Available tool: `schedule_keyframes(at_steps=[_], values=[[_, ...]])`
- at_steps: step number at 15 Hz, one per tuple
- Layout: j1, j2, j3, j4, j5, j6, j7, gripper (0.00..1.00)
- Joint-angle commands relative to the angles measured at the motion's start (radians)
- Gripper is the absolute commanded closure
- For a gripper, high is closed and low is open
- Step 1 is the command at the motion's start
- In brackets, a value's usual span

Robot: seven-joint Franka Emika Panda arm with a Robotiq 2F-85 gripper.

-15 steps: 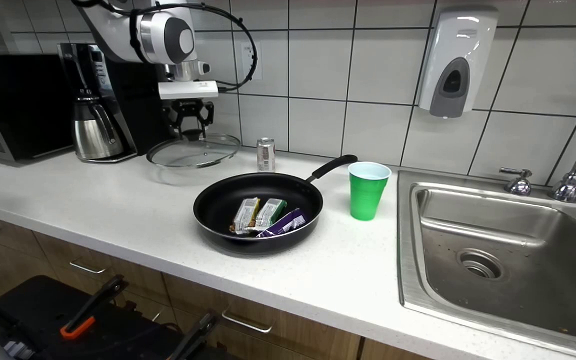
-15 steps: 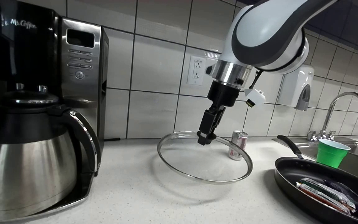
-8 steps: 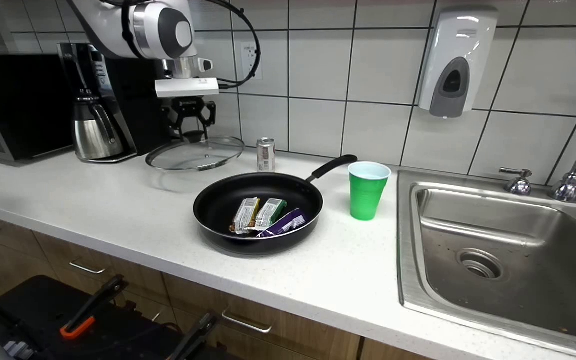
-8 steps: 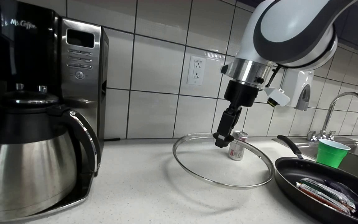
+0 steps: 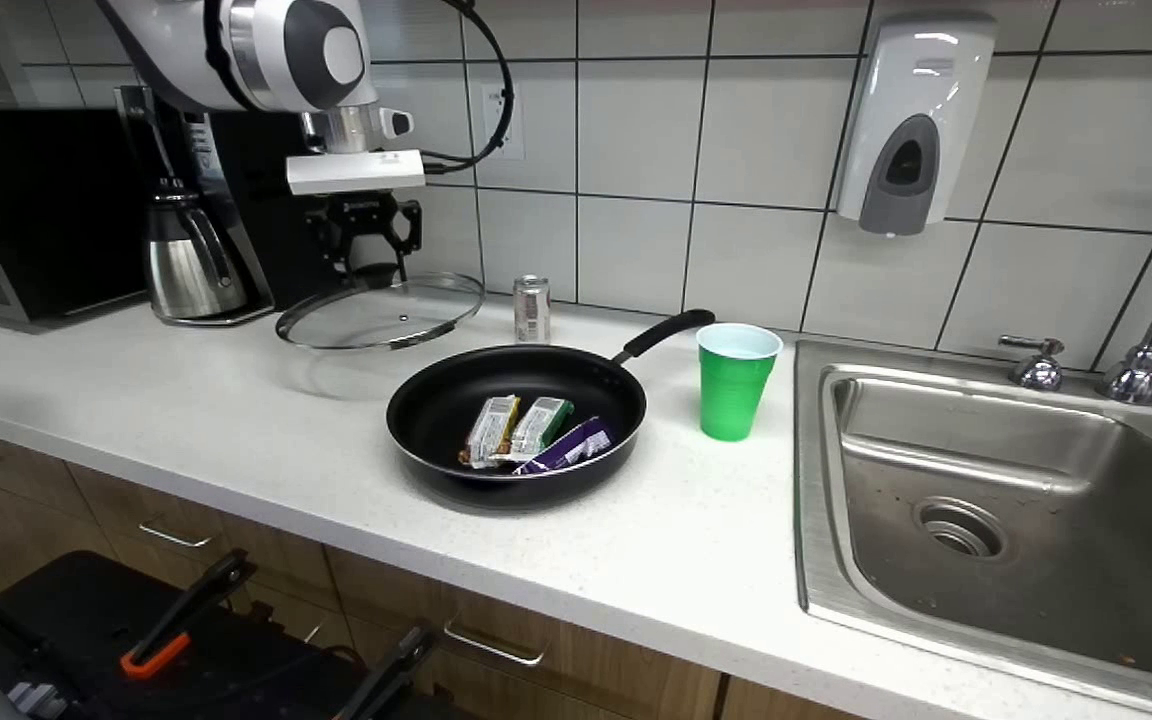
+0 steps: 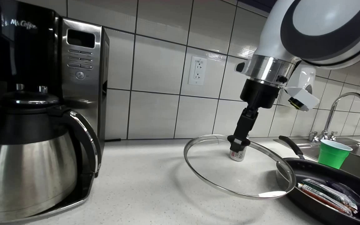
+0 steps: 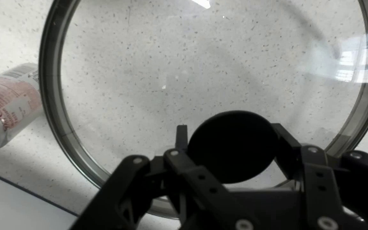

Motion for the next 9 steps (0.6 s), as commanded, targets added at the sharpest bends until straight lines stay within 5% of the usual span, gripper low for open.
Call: schedule_keyframes(at_steps=[1, 9], values=[[-0.006, -0.142, -0.002, -0.123, 0.039, 0.045, -0.024, 0.61], [0.03, -0.328, -0.033, -0.347, 0.118, 0.135, -0.012, 0.61]])
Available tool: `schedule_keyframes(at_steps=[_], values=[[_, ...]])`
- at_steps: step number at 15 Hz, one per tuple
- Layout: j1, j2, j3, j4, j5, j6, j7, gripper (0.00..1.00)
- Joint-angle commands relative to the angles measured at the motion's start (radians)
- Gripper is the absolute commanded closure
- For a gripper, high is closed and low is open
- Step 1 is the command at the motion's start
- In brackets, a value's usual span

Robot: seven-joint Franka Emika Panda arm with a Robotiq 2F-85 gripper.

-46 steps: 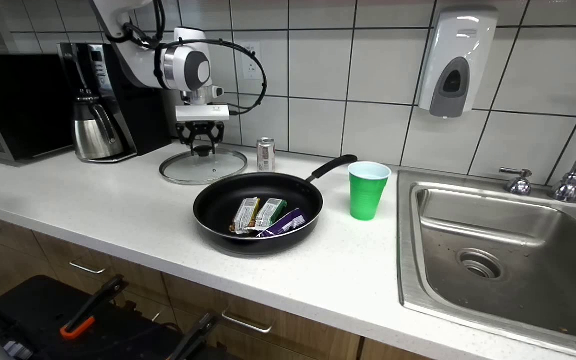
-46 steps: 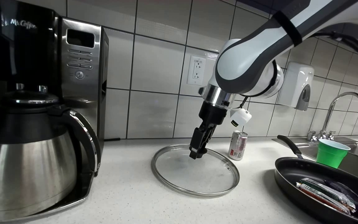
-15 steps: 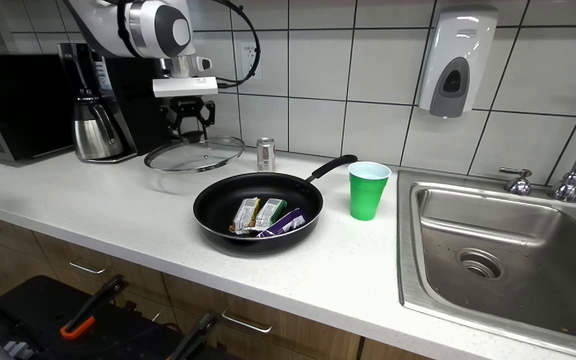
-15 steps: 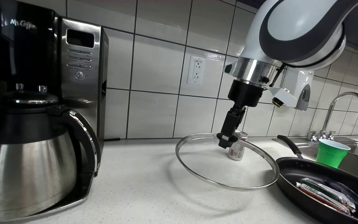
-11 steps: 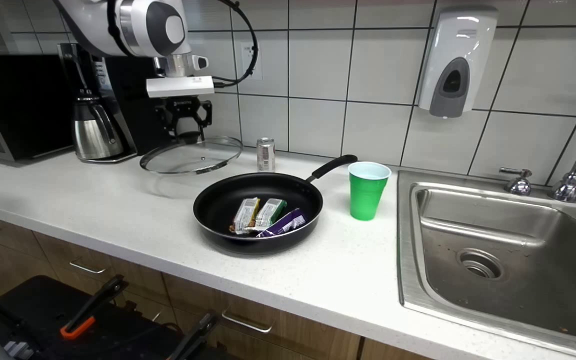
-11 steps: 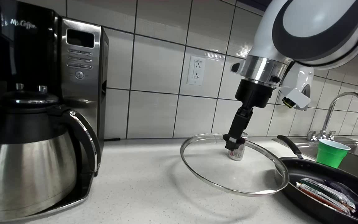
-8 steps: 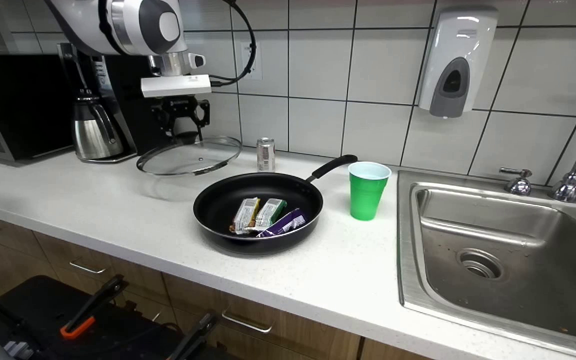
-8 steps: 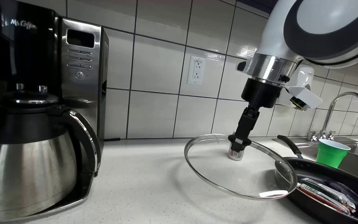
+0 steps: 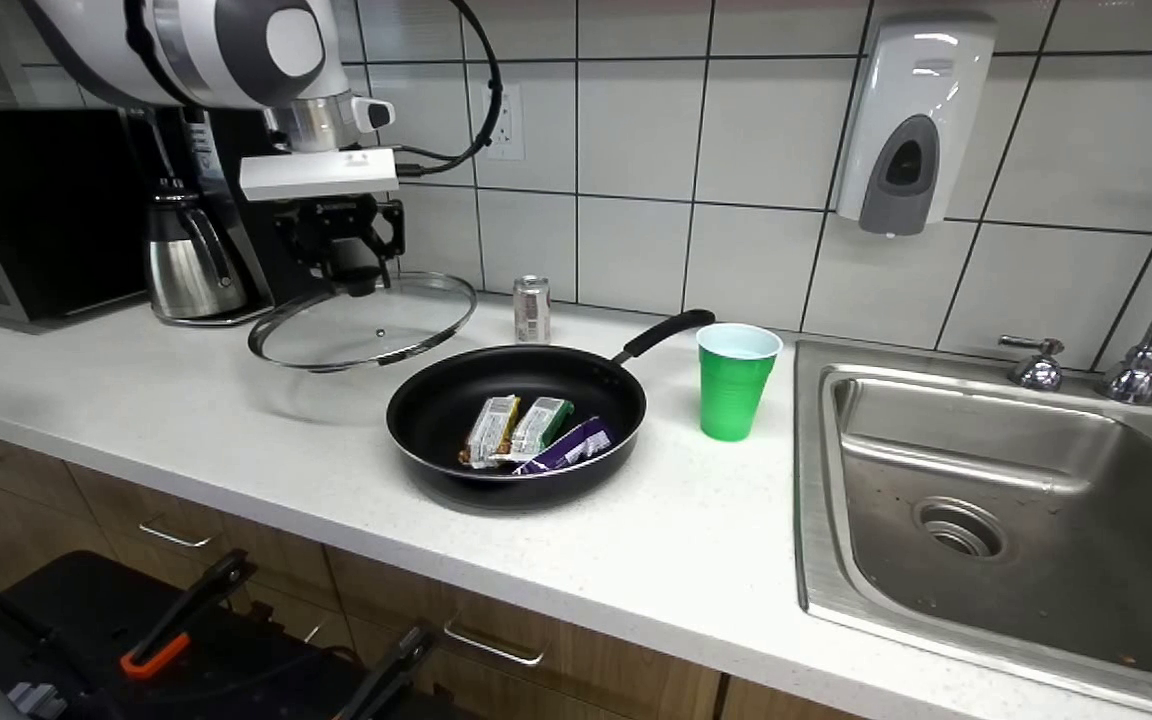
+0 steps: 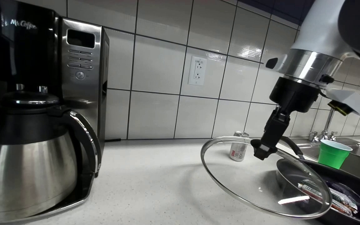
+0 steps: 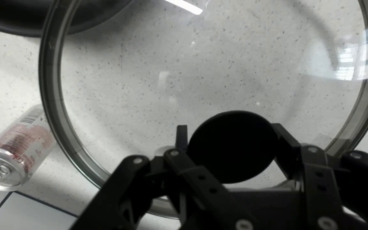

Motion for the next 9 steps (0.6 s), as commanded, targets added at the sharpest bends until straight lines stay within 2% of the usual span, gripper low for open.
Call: schedule_keyframes(at_steps=[1, 9], values=[[0.029, -0.153, -0.036, -0.122, 0.032, 0.025, -0.004, 0.61], [0.012, -0.305, -0.159, -0.251, -0.03, 0.017, 0.04, 0.61]])
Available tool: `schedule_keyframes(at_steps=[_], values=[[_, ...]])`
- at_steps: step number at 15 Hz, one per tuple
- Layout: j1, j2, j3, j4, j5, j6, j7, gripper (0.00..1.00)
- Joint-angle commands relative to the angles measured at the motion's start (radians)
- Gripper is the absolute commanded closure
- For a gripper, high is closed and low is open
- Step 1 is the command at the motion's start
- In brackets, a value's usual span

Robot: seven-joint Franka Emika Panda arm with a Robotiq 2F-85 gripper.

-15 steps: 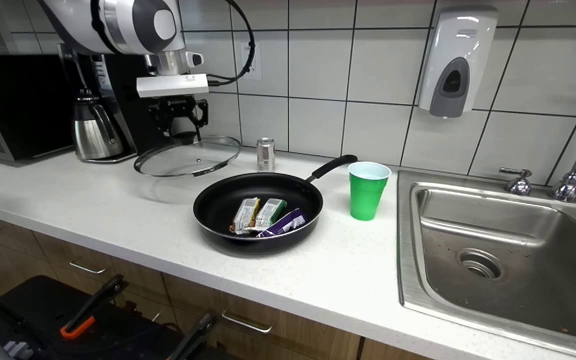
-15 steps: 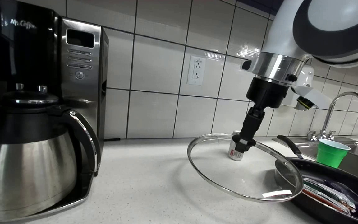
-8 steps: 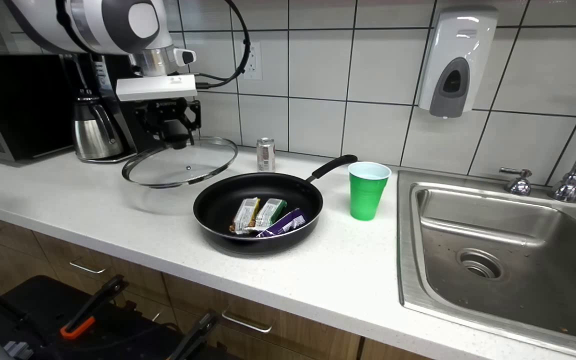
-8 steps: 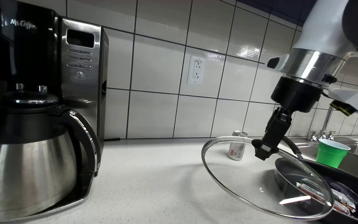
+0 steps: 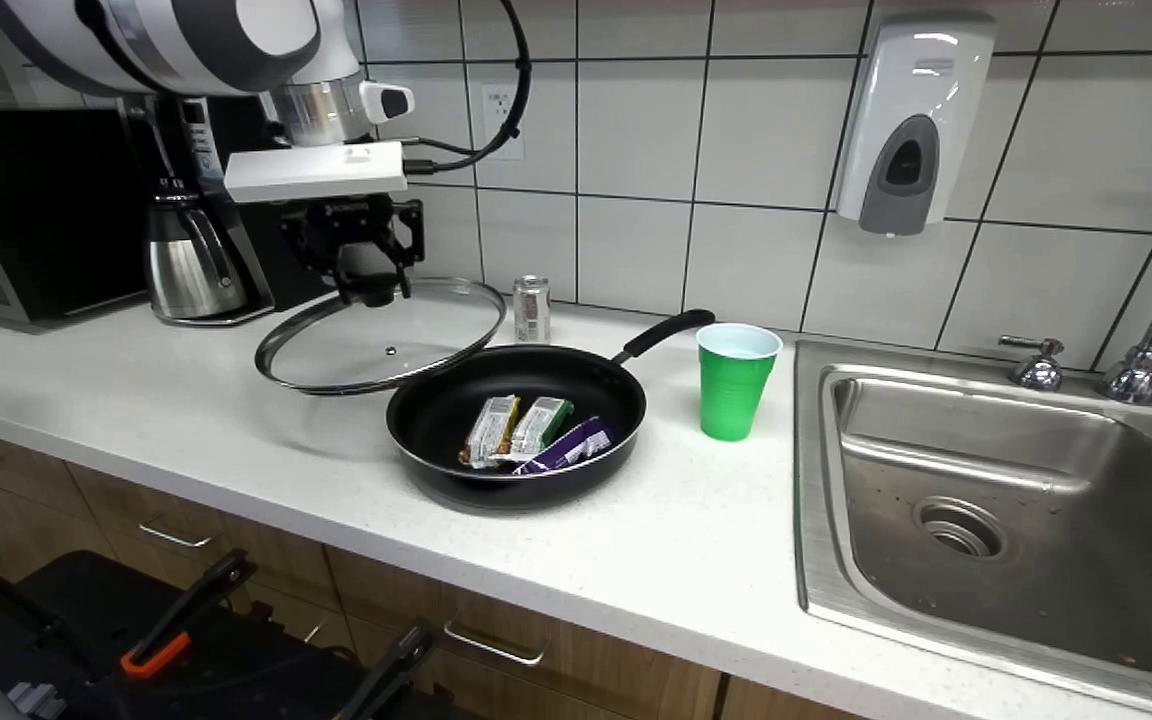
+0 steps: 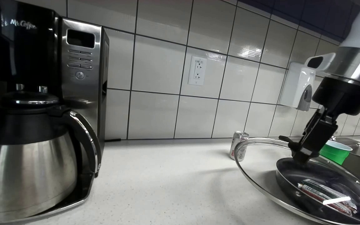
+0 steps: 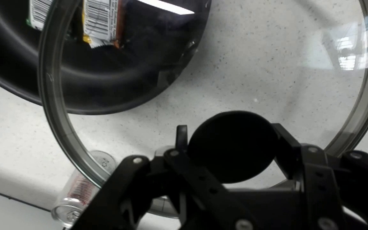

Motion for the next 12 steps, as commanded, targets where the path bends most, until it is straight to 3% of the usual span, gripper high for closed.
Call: schedule_keyframes(at_steps=[1, 7, 12], values=[[-0.014, -0.117, -0.057, -0.063, -0.045, 0.005, 0.041, 0.61], [-0.058, -0.127, -0.136, -0.068, -0.101, 0.0, 0.06, 0.61], [-0.107, -0.11, -0.162, -0.064, -0.133, 0.007, 0.115, 0.61]])
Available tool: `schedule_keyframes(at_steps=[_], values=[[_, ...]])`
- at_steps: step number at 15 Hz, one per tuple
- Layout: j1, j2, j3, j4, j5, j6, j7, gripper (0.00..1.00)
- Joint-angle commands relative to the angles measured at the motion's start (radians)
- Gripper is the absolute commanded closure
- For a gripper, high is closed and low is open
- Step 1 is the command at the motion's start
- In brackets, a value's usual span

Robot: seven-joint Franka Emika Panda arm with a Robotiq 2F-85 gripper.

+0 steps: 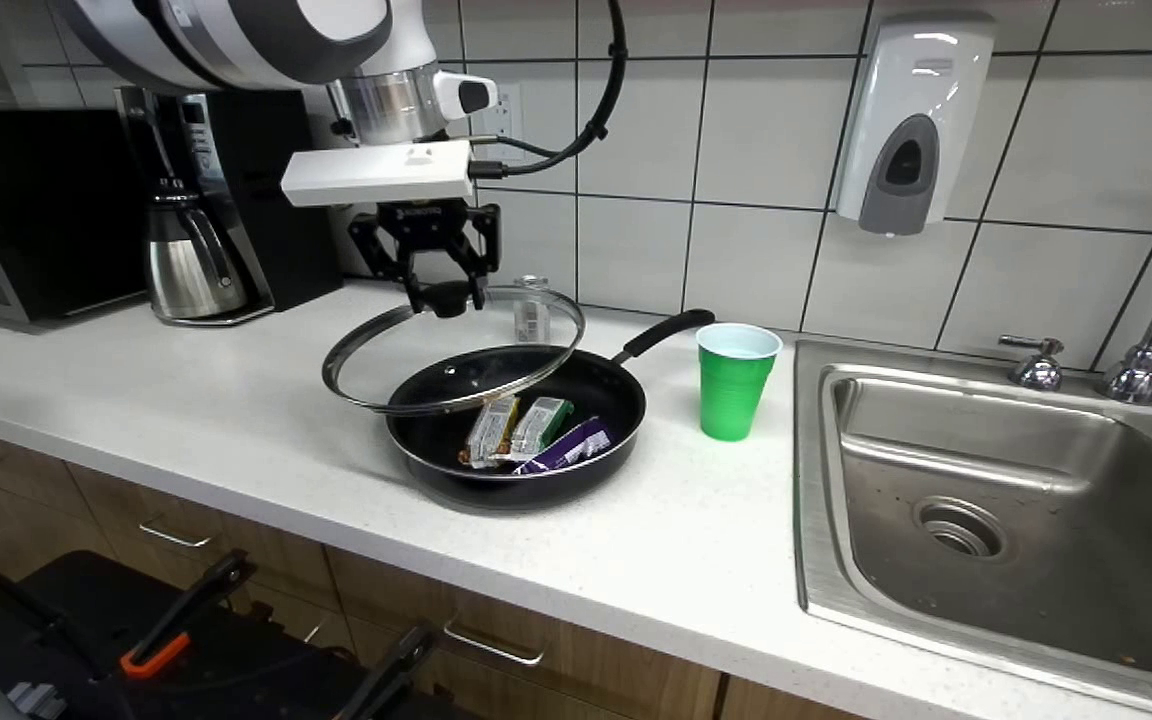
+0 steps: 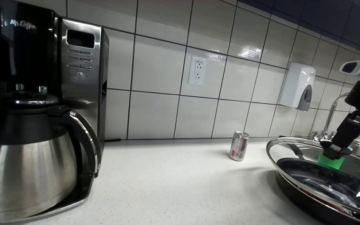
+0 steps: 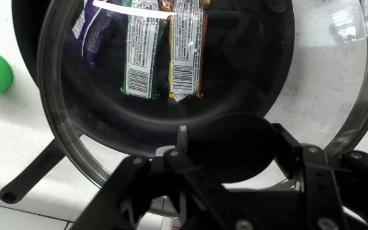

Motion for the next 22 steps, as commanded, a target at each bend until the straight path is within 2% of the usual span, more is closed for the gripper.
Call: schedule_keyframes(at_steps=[1, 8, 12, 15, 22], values=[[-0.037, -0.035, -0.011, -0.001, -0.036, 0.005, 0.055, 0.61], [-0.046, -0.024, -0.099, -0.002, -0.015, 0.029, -0.05, 0.61], [-0.023, 0.003, -0.17, 0.003, 0.029, 0.078, -0.152, 0.61], [0.02, 0.025, -0.224, 0.001, 0.113, 0.114, -0.252, 0.61], [0.073, 0.039, -0.239, -0.005, 0.263, 0.115, -0.396, 0.61]])
